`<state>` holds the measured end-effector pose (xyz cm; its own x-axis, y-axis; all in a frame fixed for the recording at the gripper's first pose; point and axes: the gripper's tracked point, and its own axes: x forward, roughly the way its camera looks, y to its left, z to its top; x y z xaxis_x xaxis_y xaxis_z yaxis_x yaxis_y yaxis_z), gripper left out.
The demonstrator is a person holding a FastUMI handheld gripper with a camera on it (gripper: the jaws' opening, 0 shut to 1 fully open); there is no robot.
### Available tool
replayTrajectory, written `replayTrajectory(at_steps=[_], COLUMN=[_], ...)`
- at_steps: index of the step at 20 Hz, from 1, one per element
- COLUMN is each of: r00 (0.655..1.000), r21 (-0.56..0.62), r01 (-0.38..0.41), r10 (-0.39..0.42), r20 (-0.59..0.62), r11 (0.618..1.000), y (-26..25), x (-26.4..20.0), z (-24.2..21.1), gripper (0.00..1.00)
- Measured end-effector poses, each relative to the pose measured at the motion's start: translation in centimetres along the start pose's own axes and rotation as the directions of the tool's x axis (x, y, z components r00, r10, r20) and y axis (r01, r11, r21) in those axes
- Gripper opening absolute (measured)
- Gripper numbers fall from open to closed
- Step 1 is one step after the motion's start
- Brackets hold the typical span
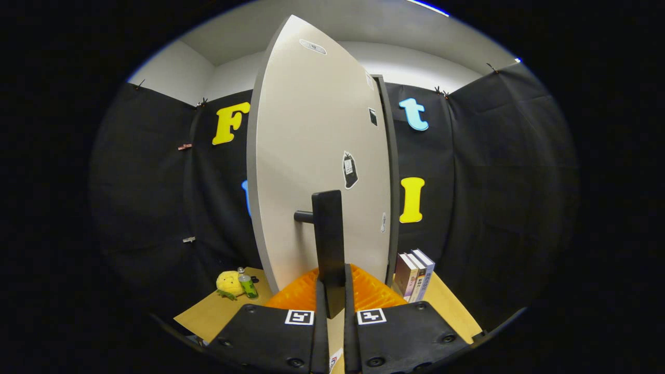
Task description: Open the shoe cabinet door, grab the shoes and put them into the shoe cabinet, then close the shoe cabinet door.
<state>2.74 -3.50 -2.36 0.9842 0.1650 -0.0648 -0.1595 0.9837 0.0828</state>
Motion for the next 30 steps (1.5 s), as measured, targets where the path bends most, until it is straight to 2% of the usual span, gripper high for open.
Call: replayTrajectory(at_steps=[6,11,16,22,26,30], r00=[0.998,0.994,0.996,0.988,0.993,0.989], r21=[0.042,0.005,0.021,0.013,0.028,0.01], r01=[0.06,0.105,0.085,0.139,0.093,0.129], r10=[-0.06,-0.105,-0.086,-0.14,-0.095,-0.13], r20=[-0.002,0.009,0.029,0.062,0.073,0.075], r11=[0.997,0.995,0.996,0.99,0.995,0.992], y=[-3.9,-6.8,-8.6,-12.1,-11.8,-11.9], x=[-1.4,-2.0,-2.6,-3.1,-3.3,-3.4], z=[0.9,1.4,2.2,2.9,3.4,3.4], gripper=[0.15,0.14,0.12,0.09,0.09,0.09])
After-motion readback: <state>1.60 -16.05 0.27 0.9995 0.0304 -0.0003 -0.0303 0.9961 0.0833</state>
